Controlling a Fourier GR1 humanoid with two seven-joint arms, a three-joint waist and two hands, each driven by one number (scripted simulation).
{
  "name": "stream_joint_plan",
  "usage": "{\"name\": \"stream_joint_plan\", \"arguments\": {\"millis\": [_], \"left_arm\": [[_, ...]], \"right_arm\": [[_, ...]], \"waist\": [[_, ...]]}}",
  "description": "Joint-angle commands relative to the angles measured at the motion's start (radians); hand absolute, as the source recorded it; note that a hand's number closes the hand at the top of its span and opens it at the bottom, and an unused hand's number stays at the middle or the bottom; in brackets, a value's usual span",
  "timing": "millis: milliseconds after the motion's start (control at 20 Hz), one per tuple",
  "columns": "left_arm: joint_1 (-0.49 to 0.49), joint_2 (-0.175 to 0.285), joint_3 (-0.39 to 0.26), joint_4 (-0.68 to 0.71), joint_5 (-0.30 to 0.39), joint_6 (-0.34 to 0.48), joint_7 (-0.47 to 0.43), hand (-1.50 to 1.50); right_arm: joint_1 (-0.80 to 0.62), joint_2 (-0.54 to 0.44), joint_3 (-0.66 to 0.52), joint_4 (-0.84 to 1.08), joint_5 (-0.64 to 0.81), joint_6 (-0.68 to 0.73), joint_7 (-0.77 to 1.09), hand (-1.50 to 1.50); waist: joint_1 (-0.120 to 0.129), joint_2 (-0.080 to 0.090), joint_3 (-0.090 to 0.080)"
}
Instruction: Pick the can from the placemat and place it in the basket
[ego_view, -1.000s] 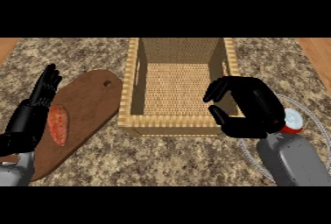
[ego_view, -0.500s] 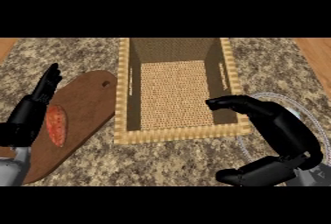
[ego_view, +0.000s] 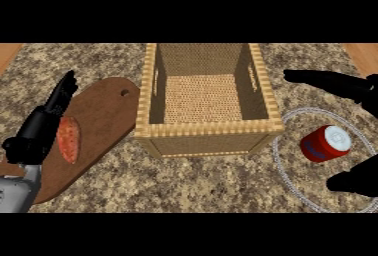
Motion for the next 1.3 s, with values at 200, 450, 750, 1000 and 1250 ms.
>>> {"name": "stream_joint_plan", "arguments": {"millis": [200, 450, 750, 1000, 1250], "left_arm": [[-0.083, 0.001, 0.014, 0.033, 0.000, -0.024, 0.037, 0.00], [-0.027, -0.001, 0.032, 0.001, 0.011, -0.056, 0.021, 0.00], [-0.074, -0.021, 0.049, 0.004, -0.017, -0.064, 0.058, 0.00], [-0.003, -0.050, 0.057, -0.011, -0.036, -0.066, 0.016, 0.00], [-0.047, -0.043, 0.079, 0.007, -0.035, -0.105, 0.034, 0.00]], "right_arm": [[-0.180, -0.239, 0.064, 0.135, -0.109, 0.451, 0.028, -1.50], [-0.274, -0.234, 0.059, 0.275, -0.098, 0.620, 0.004, -1.50], [-0.249, -0.162, 0.060, 0.376, 0.130, 0.667, -0.149, -1.50], [-0.154, -0.110, 0.094, 0.342, 0.307, 0.612, -0.250, -1.50], [-0.193, -0.072, 0.179, 0.453, 0.491, 0.593, -0.349, -1.50]], "waist": [[0.020, 0.008, 0.003], [0.023, 0.004, 0.005], [0.013, 0.006, 0.006], [0.008, 0.003, 0.007], [0.018, 0.007, 0.006]]}}
